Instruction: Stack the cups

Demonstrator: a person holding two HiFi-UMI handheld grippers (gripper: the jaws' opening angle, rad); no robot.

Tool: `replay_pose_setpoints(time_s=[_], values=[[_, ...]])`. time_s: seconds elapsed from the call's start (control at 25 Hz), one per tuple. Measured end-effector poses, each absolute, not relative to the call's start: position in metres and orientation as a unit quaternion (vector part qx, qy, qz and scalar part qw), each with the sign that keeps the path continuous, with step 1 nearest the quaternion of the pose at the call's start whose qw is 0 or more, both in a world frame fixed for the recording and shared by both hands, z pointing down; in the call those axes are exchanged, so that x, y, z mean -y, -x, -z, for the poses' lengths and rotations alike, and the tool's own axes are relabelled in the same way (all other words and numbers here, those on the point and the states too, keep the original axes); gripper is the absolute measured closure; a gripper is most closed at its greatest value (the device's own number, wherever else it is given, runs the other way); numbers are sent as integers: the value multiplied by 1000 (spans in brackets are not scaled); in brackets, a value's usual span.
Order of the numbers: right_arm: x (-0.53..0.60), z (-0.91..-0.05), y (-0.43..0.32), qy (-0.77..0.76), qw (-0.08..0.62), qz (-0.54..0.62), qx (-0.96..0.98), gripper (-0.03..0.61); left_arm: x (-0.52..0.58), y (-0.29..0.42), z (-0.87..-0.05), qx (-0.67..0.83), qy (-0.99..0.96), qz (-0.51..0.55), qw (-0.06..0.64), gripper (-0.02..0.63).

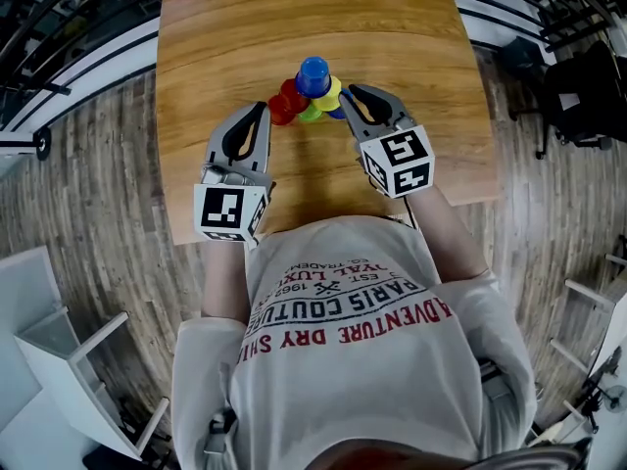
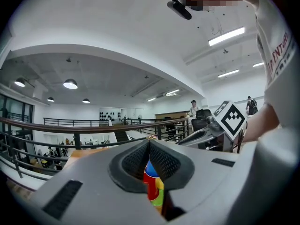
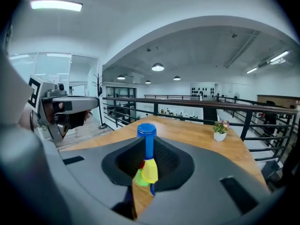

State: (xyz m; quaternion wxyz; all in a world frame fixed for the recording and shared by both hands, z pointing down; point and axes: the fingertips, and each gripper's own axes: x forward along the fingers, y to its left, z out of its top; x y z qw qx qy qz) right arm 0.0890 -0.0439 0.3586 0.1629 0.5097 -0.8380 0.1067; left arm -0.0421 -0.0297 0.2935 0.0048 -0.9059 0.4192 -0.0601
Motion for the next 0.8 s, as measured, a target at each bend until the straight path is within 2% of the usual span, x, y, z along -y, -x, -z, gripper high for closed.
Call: replay_pose_setpoints(time_s=[0.04,0.32,0.8], values=[[42,-356,-91,-519,161,-97,834,515,27,42,-292,-418,906,61,7,597],[28,-334,-95,-525,108,-64,842,551,14,43,-281,-415,908,49,1,597],[19,-322,-101,-537,88,-29,839,552,6,48,-277,-426,903,59,15,597]])
